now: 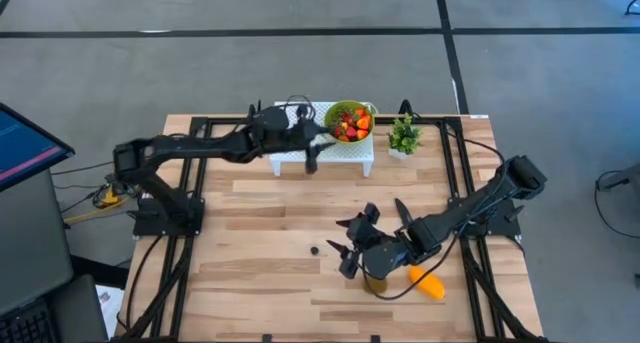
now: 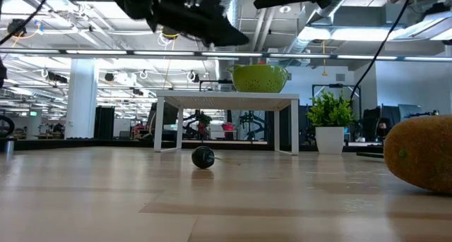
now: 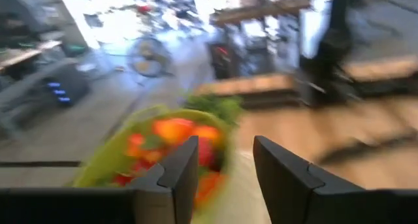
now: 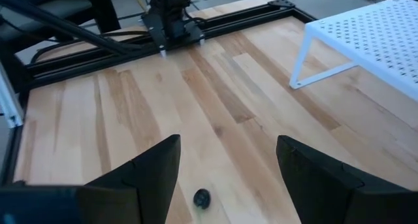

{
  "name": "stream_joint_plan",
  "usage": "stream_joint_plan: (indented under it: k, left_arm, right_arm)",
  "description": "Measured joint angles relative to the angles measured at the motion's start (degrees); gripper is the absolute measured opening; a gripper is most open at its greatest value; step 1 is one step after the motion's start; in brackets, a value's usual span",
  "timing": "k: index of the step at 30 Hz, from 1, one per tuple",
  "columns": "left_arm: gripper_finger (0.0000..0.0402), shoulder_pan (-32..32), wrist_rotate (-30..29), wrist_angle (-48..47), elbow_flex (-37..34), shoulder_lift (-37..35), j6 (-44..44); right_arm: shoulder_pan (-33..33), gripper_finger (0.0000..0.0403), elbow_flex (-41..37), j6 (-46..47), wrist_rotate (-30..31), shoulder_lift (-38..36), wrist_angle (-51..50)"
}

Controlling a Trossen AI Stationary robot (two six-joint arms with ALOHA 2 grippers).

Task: Pick & Place Fruit
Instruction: Put the black cherry into the green strainer bowl

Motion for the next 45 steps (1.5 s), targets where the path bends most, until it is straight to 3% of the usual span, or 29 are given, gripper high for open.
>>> stream_joint_plan:
  k: [8, 16, 22, 40, 45]
  left_arm:
    - [0.0135, -6.6, 3.4, -24.3, 0.0, -11.5, 2.5]
    - [0.0135, -10.5, 3.3, -35.4, 0.0, -15.3, 2.1]
    - [0.0135, -11.2, 3.2, -35.4, 0.0, -15.3, 2.0]
    - [0.0135, -11.2, 3.2, -35.2, 0.0, -15.2, 2.1]
    - [0.0135, -11.2, 3.2, -35.2, 0.0, -15.2, 2.1]
  right_arm:
    - [0.9, 0.0248, 0.0, 0.4, -1.4, 0.0, 1.2]
    - [-0.8, 0.0248, 0.0, 0.6, -11.4, 6.4, 1.0]
    - [-1.0, 0.0248, 0.0, 1.5, -12.5, 12.8, 2.4]
    - [-9.2, 0.0248, 0.0, 2.5, -28.8, 23.3, 3.9]
    - [-10.1, 0.0224, 0.2, 2.8, -30.3, 23.9, 3.9]
